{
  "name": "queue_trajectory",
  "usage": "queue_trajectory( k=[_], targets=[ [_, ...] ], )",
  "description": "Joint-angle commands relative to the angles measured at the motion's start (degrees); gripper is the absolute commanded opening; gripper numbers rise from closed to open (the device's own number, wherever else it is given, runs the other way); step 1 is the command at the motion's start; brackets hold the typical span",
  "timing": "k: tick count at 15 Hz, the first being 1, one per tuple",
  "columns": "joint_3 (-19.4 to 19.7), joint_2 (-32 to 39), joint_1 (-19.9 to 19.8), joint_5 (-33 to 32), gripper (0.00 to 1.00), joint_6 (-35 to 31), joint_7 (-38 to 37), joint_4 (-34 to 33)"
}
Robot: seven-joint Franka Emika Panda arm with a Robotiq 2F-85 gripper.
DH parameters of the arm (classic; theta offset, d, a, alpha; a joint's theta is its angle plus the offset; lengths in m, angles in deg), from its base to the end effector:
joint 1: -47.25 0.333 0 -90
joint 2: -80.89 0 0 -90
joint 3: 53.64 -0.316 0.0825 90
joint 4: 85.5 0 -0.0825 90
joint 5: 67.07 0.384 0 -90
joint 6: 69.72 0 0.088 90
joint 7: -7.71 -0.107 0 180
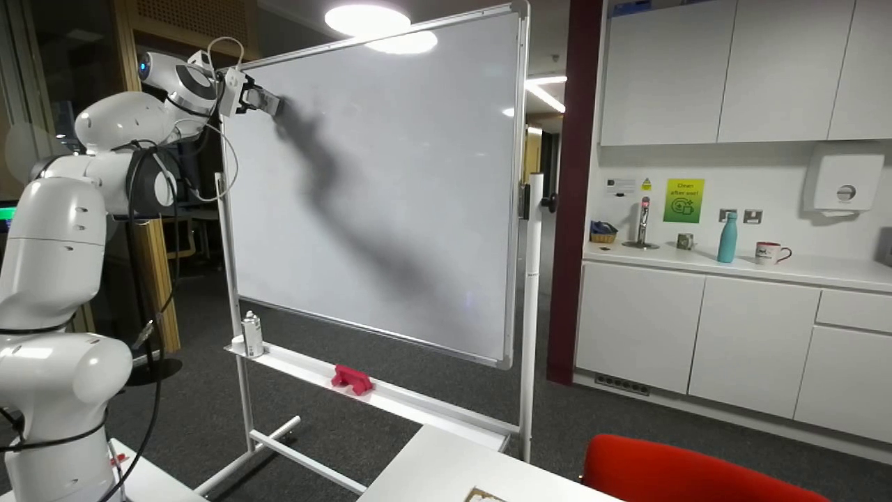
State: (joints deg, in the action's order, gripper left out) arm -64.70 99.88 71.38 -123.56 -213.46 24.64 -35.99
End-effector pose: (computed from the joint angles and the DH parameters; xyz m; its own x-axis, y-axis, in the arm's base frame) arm 0.5359 0.3360 0.8800 -0.0659 0.9005 0.4298 0.0690 -0.4256 0.9023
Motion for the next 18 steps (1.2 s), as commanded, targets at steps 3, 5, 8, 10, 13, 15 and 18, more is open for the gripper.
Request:
queue_trajectory(
  k=[3, 5, 8, 10, 13, 15, 18],
  targets=[
    [-3.4, -6.2, 2.5, 2.1, 0.32, 5.4, 0.8, 9.0],
    [-5.3, -8.9, 3.4, 3.5, 0.32, 9.8, 2.8, 12.5],
    [-7.6, -12.8, 4.8, 5.2, 0.32, 16.8, 4.9, 16.8],
    [-9.0, -15.5, 5.5, 7.0, 0.32, 20.8, 5.9, 19.5],
    [-10.6, -19.4, 6.5, 10.9, 0.32, 28.1, 5.9, 22.6],
    [-11.3, -21.5, 6.6, 14.8, 0.32, 29.6, 3.6, 24.1],
    [-11.2, -24.5, 6.5, 15.1, 0.32, 25.7, -5.7, 25.3]
  ],
)
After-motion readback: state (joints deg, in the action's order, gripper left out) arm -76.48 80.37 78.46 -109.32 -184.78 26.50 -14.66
